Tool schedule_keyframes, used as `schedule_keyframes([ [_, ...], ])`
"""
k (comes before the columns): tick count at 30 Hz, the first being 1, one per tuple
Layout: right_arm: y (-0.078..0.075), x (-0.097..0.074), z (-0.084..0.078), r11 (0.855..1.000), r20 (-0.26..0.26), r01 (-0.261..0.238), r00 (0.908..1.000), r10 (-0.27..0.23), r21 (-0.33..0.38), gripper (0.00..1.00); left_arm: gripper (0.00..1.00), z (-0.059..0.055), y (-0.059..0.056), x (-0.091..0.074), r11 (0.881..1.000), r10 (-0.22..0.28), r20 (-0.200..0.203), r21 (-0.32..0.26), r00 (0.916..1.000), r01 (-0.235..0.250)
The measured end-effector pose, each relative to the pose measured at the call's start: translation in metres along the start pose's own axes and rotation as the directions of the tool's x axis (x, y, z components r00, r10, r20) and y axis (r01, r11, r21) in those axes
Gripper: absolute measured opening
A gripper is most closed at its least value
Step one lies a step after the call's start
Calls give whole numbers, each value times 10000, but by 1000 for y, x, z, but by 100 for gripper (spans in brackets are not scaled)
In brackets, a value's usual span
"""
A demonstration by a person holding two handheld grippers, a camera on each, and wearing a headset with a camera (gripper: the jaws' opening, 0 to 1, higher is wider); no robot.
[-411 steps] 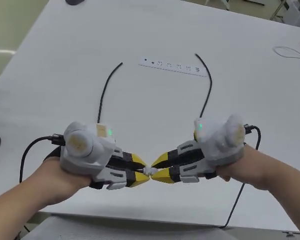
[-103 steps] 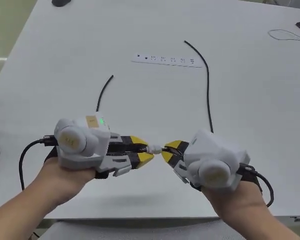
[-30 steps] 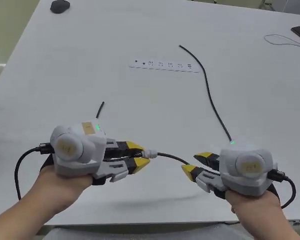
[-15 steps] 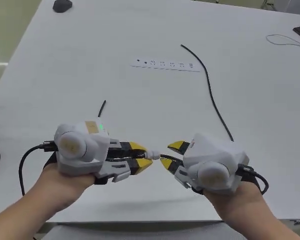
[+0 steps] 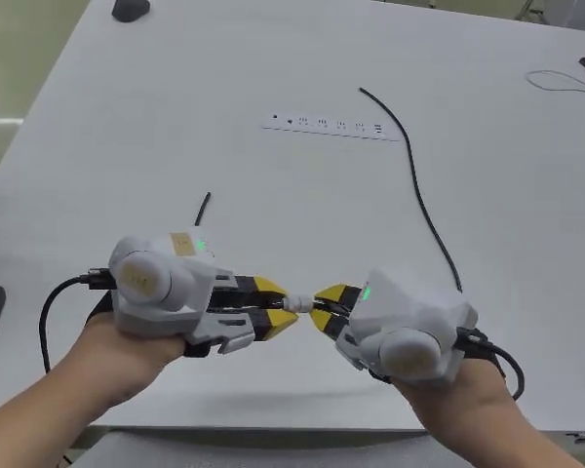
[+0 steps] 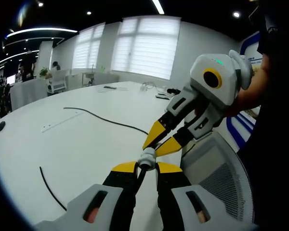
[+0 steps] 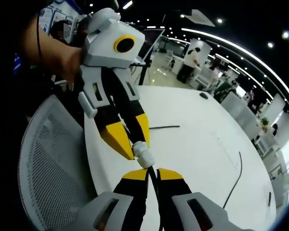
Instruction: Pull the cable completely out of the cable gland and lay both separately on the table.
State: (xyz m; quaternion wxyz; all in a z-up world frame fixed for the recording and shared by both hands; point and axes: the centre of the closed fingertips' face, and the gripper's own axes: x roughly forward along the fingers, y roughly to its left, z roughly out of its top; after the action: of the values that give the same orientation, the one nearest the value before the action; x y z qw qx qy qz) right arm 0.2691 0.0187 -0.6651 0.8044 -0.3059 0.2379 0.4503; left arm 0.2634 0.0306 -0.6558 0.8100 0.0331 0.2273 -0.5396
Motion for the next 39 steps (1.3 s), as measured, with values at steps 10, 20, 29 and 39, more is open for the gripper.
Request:
schedule_keyframes([
  [10, -4, -1, -4, 9966, 252, -119, 9996, 99, 815, 1, 15, 4, -1, 3, 9996, 244, 23, 103, 9997, -244],
  [20, -12, 1, -10, 9911, 342, -142, 9994, 98, 1327, 1, 15, 4, 4, 6, 9995, 327, 57, -23, 9994, -327],
  [29, -25, 2, -32, 9601, 97, 91, 9999, -123, 2795, 1, 15, 5, 8, 6, 9994, 351, 4, -70, 9994, -351],
  [39, -44, 3, -79, 8336, -454, 901, 9959, -780, 5449, 0, 15, 4, 14, -5, 9991, 401, 65, -103, 9992, -400],
])
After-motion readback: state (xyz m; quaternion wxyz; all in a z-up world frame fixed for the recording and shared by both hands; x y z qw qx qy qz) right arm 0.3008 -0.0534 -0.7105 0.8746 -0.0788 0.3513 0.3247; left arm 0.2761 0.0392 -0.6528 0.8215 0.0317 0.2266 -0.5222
